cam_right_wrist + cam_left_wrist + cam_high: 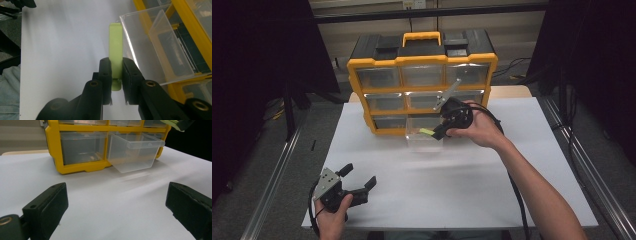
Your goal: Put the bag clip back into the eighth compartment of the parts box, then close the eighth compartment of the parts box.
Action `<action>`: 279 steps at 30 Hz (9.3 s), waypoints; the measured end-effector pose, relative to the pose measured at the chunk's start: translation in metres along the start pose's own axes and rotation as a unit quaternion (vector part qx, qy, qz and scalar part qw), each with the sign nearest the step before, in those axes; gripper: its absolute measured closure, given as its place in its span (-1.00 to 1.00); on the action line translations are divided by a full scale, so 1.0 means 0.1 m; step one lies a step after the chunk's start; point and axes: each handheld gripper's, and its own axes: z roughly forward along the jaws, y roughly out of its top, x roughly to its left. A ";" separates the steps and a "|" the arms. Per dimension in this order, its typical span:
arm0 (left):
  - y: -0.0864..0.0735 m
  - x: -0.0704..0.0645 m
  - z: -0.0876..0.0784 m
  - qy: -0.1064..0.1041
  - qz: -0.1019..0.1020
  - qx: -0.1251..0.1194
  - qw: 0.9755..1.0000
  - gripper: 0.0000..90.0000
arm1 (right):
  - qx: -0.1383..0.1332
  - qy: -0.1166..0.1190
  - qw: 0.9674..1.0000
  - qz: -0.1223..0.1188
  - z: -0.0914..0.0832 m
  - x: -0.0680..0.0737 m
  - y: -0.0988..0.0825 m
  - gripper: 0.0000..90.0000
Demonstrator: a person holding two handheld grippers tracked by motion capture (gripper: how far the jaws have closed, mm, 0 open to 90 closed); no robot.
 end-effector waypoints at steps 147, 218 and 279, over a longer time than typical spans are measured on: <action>0.00 0.03 -0.02 0.009 -0.018 -0.010 1.000 -0.89 | -0.147 -0.129 0.968 0.155 0.14 -0.12 -0.77 -0.95; 0.00 0.04 -0.01 0.007 -0.032 -0.015 0.999 -0.92 | -0.290 -0.265 0.886 0.246 -0.18 0.81 -2.46 -0.93; 0.04 0.02 0.05 -0.003 -0.024 -0.012 1.000 -0.92 | -0.300 -0.120 0.932 0.162 0.28 0.86 -1.85 -0.86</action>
